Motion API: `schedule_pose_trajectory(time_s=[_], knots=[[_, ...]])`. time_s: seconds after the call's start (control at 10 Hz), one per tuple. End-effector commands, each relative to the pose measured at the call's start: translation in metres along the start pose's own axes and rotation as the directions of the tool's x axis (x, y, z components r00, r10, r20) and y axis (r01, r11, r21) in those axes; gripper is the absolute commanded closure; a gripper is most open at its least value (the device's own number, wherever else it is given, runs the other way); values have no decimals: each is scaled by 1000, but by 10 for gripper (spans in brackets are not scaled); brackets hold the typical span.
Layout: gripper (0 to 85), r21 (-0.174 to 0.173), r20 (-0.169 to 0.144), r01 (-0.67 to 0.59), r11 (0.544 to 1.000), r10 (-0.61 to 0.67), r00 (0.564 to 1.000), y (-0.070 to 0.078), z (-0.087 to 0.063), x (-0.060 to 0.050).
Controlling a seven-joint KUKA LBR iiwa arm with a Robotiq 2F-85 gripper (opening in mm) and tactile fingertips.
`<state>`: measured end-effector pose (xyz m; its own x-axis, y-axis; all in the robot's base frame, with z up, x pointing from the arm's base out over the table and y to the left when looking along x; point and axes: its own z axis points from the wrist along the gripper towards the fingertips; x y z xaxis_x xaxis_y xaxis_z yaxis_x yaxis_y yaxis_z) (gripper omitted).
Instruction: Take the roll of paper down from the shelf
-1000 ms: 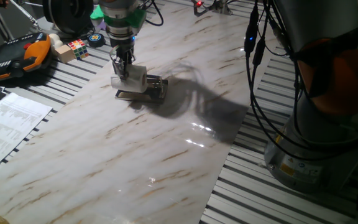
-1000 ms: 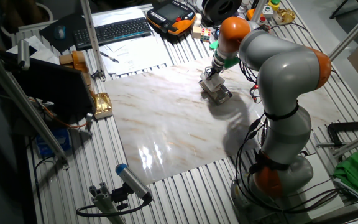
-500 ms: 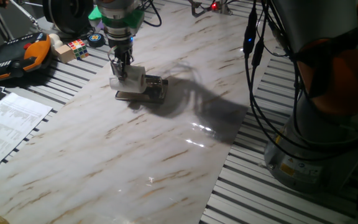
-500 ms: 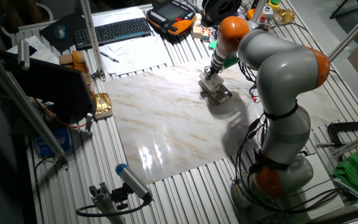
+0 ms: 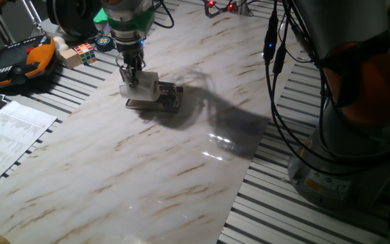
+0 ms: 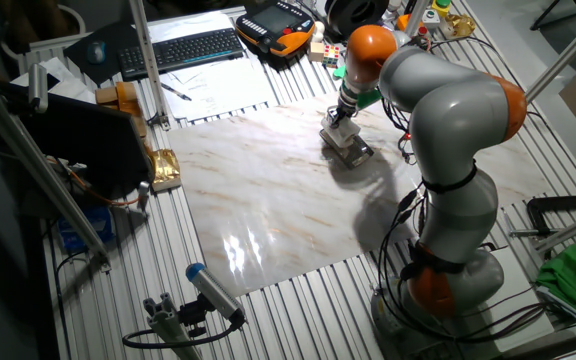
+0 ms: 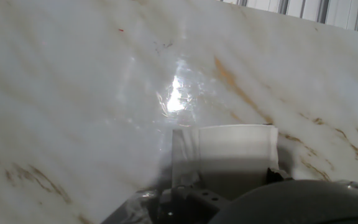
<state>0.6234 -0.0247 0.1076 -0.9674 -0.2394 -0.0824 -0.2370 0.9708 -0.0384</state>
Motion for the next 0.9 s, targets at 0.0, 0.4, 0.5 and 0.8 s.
schedule_pose_trajectory(time_s=[0.0,0.4,0.5,0.8], knots=[[843,2,-2,0,1000,0,1000,0,0,0],[843,-15,18,26,1000,-25,1000,0,-1,-11],[843,-15,30,33,999,-32,999,0,0,-16],[843,-17,55,47,999,-46,997,2,6,-28]])
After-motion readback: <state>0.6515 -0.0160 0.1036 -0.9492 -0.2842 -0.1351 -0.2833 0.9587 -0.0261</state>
